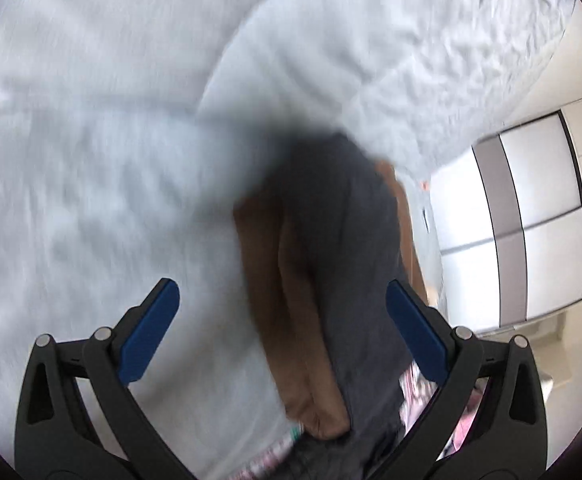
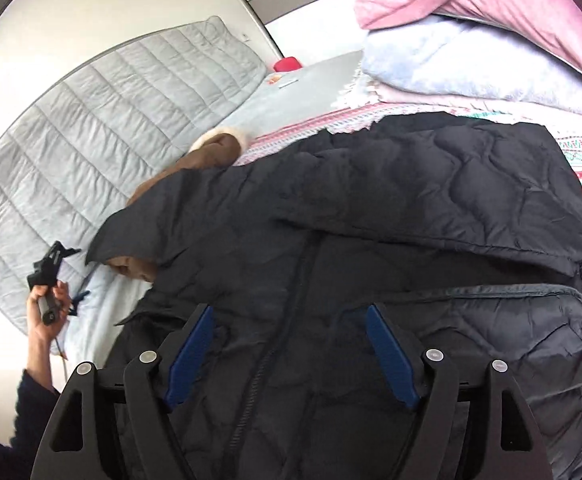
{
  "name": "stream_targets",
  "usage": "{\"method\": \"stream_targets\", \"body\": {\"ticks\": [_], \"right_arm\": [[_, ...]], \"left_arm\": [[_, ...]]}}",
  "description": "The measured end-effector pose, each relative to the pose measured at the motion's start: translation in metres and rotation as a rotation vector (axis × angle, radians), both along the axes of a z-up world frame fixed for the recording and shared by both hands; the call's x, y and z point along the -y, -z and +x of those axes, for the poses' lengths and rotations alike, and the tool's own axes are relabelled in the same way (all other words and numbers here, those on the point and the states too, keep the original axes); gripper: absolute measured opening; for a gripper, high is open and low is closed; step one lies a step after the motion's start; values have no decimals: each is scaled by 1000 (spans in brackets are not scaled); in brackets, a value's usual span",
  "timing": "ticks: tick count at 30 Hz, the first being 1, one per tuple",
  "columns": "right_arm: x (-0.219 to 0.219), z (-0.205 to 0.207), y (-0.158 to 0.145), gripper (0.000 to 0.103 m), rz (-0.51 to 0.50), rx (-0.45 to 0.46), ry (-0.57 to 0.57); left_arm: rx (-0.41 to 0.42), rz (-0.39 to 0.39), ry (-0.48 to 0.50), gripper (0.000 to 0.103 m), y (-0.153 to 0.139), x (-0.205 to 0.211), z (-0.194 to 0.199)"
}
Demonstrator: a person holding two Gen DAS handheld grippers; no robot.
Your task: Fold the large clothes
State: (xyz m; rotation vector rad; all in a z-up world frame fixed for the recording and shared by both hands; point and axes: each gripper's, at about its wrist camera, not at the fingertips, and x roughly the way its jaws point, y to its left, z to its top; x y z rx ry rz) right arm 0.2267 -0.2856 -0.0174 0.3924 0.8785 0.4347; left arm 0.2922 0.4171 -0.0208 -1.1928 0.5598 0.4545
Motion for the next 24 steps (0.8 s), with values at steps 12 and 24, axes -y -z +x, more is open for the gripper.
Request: {"method": "stream_targets", "body": {"ticks": [12,24], "right_arm": [[8,-8,0,79,52,-16,-21],[38,-9,-11,79,115,-1,54]], "left_arm": [[-10,102,24,29,-15,-7,54],[103,432,17,4,-124,67,29]]}}
